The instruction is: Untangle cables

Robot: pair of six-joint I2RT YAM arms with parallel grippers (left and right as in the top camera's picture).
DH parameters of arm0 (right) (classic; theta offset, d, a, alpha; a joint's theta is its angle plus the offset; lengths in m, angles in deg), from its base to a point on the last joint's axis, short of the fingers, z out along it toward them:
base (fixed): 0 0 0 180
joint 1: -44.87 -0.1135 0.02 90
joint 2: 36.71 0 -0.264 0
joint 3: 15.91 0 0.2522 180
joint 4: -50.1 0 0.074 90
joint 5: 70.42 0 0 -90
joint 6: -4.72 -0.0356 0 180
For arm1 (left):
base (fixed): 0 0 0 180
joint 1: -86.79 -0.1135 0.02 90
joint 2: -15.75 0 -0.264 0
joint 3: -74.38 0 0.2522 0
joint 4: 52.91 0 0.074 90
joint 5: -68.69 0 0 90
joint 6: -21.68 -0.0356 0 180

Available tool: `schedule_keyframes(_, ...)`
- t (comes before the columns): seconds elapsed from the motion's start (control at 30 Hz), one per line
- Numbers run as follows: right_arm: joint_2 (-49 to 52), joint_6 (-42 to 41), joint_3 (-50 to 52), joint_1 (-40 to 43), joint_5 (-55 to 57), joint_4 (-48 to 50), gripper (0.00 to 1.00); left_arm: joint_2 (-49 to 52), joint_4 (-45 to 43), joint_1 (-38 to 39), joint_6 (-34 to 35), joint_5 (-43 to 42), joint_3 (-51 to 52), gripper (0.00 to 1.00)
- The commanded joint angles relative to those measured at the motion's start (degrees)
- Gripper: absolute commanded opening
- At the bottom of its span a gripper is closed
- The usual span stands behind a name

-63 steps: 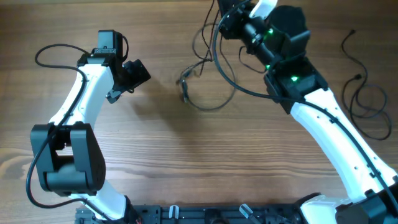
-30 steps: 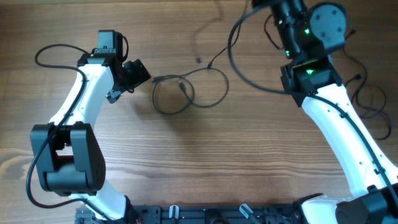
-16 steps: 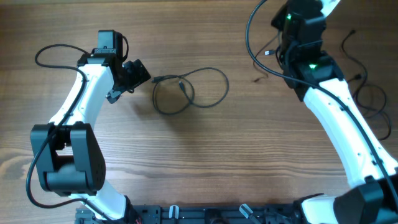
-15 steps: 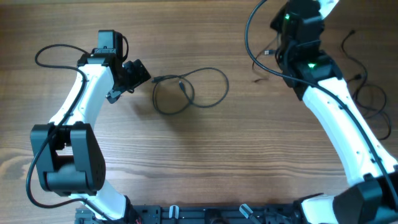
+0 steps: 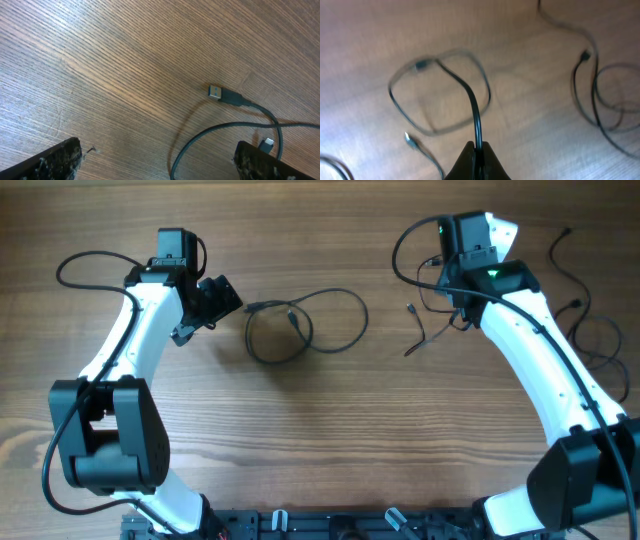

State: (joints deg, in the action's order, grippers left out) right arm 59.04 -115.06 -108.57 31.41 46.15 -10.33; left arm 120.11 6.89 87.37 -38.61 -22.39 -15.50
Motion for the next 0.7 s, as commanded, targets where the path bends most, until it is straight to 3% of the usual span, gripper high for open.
schedule_keyframes(0.0,1.95,-0.39,0.81,0.02,-6.62,-0.52,0.04,0.46,-0.15,-0.07,0.79,0.96,0.15,1.0)
schedule_keyframes(0.27,5.11,-0.42,3.61,0.02,-7.17,0.68,0.05,0.46,-0.15,-0.07,0.76,0.96,0.15,1.0)
schedule_keyframes(0.5,7.93,-0.24,3.61,0.02,-7.17,1.29,0.12,0.46,-0.15,-0.07,0.79,0.96,0.15,1.0)
schedule_keyframes(0.6,7.93,-0.24,3.61,0.02,-7.17,0.85,0.28,0.46,-0.15,-0.07,0.79,0.96,0.15,1.0)
schedule_keyframes(0.67,7.93,0.0,3.61,0.02,-6.88,0.48,0.66,0.46,-0.15,-0.07,0.76,0.96,0.15,1.0)
